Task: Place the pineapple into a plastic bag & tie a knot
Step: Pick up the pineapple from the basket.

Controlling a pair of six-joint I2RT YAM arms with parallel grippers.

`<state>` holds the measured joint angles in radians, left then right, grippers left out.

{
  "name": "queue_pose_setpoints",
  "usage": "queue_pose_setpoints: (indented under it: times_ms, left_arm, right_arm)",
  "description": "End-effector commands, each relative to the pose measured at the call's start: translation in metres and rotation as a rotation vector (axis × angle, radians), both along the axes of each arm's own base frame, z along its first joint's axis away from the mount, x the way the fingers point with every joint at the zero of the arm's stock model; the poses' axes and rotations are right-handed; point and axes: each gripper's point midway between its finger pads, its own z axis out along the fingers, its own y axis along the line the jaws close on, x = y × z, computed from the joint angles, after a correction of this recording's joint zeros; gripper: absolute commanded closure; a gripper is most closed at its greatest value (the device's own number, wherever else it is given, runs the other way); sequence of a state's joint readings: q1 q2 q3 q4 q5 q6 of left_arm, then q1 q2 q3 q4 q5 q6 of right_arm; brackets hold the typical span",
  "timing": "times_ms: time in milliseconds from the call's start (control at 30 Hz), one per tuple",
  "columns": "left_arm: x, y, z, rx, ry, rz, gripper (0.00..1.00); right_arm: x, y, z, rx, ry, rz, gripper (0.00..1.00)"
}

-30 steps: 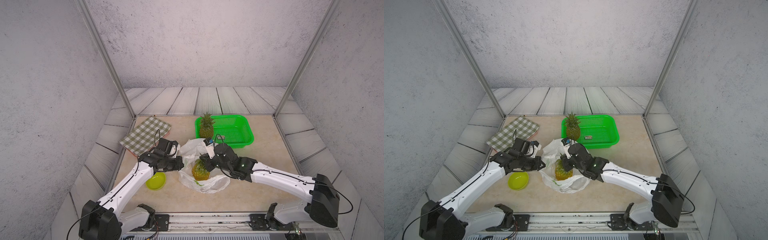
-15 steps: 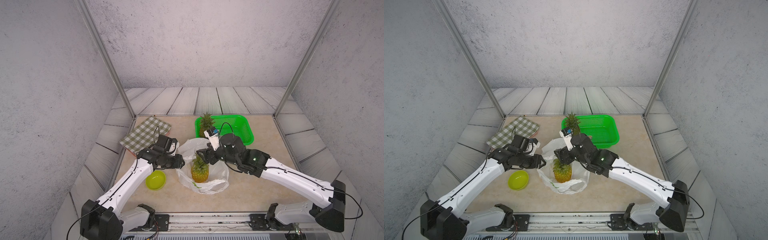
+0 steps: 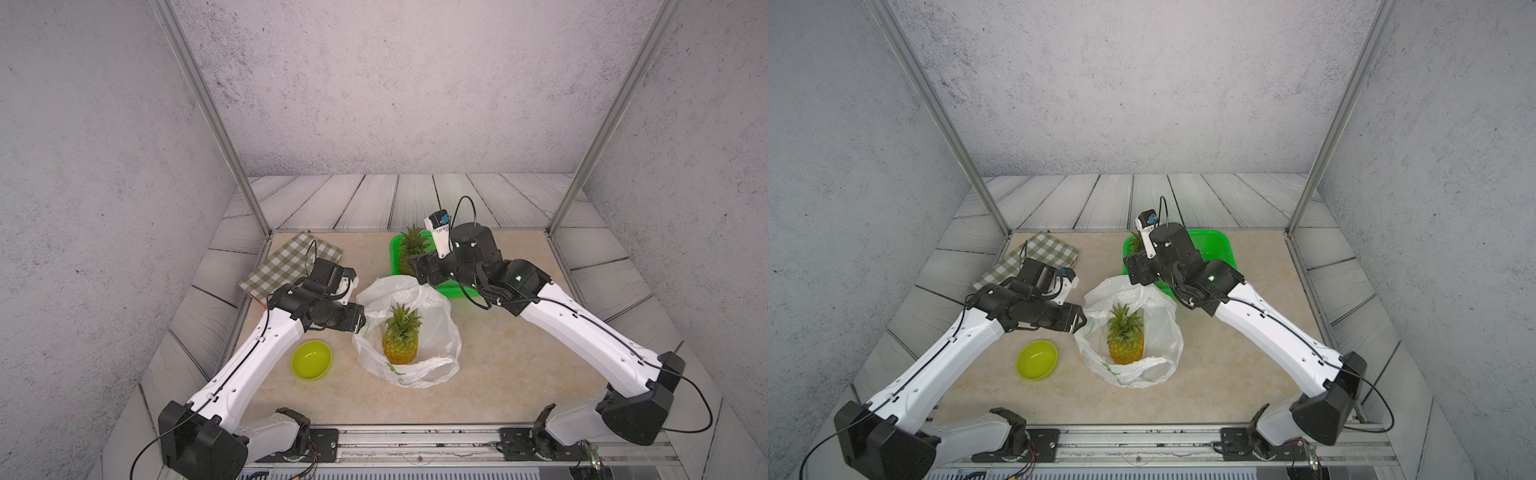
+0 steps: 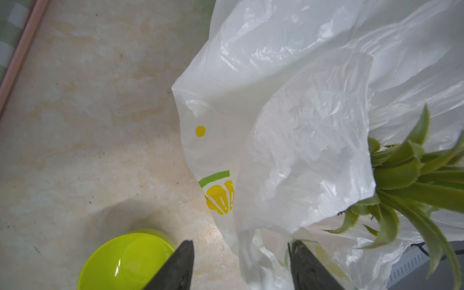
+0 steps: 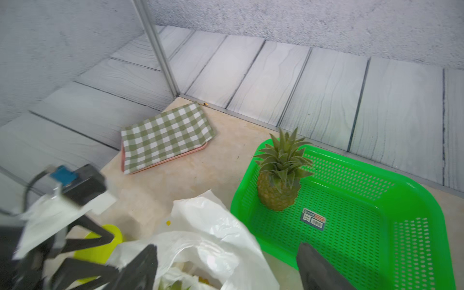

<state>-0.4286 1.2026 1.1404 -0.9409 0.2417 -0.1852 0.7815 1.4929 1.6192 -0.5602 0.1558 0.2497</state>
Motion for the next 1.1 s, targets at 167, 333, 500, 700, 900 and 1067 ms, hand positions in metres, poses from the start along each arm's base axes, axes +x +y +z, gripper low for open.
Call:
queue_pose_setpoints:
  times_ms: [167,333,500,700,900,1067]
  left_arm:
    - [0.004,-0.016,0.014,-0.001,-0.053,-0.092,0.34]
    - [0.018,-0.021,0.009,0.047,-0.058,-0.108,0.34]
    - [0.023,-0.028,0.001,0.076,-0.039,-0.146,0.34]
    - [0.024,-0.051,0.001,0.042,-0.042,-0.227,0.33]
    - [0.038,-0.061,-0.006,0.059,-0.045,-0.234,0.38]
    - [0.052,-0.068,-0.013,0.049,-0.047,-0.202,0.75]
  right_arm:
    - [0.069,-0.004,-0.038,-0.082,0.117,-0.073,0.07]
    - [0.106,0.003,-0.062,-0.113,0.153,-0.084,0.01]
    - [0.134,0.005,-0.083,-0.145,0.179,-0.109,0.00]
    - [0.165,0.007,-0.101,-0.161,0.171,-0.147,0.01]
    - [0.194,0.010,-0.130,-0.175,0.202,-0.172,0.01]
    - [0.205,0.019,-0.147,-0.138,0.234,-0.141,0.28]
